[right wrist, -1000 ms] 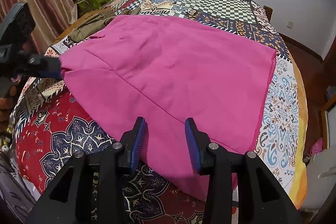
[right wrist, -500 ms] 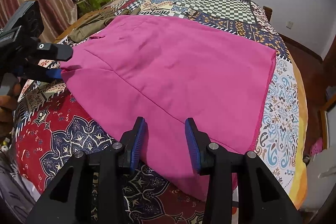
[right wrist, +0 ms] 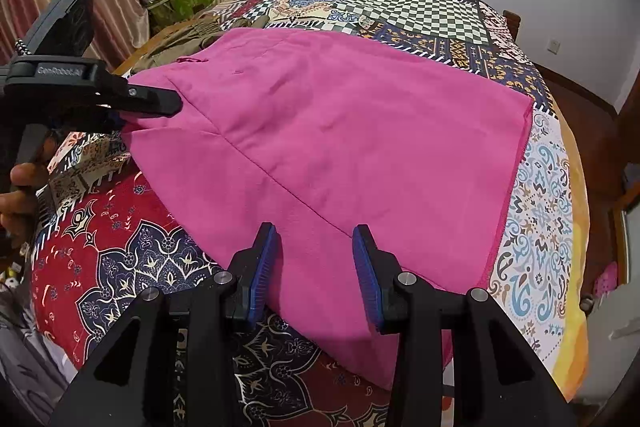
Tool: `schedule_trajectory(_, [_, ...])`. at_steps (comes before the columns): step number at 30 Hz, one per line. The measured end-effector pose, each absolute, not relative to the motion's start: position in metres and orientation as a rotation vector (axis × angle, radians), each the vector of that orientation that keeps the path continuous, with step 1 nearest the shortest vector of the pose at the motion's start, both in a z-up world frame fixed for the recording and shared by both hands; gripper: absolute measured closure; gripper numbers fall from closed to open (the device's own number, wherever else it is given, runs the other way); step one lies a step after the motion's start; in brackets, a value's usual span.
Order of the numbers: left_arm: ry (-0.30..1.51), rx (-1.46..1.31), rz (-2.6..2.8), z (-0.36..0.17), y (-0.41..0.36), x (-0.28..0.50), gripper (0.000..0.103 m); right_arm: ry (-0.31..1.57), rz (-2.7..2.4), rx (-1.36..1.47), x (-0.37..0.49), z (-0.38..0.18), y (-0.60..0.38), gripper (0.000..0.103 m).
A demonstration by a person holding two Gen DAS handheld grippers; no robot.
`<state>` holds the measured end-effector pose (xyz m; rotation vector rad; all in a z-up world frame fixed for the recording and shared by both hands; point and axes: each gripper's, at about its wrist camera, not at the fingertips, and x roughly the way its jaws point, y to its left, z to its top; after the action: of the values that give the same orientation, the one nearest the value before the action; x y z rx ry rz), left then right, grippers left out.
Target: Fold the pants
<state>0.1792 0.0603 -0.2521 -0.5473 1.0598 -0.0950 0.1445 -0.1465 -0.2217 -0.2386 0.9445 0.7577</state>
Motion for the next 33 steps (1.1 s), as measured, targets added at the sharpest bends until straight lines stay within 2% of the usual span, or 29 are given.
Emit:
schedule_trajectory(4, [1.023, -0.446, -0.089, -0.246, 0.054, 0.175, 0.074, 0.947, 0.744, -0.246, 0.147, -0.221, -0.146, 0.062])
schedule_trajectory(13, [0.926, -0.308, 0.000, -0.222, 0.073, 0.137, 0.083, 0.961, 0.777, -0.247, 0.150, -0.212, -0.128, 0.062])
schedule_trajectory(19, [0.873, -0.181, 0.065, -0.211, 0.080, 0.100, 0.085, 0.938, 0.832, -0.296, 0.143, -0.207, -0.099, 0.060])
schedule_trajectory(33, [0.801, -0.118, 0.022, -0.203, 0.073, 0.094, 0.086, 0.897, 0.826, -0.358, 0.136, -0.179, -0.074, 0.060])
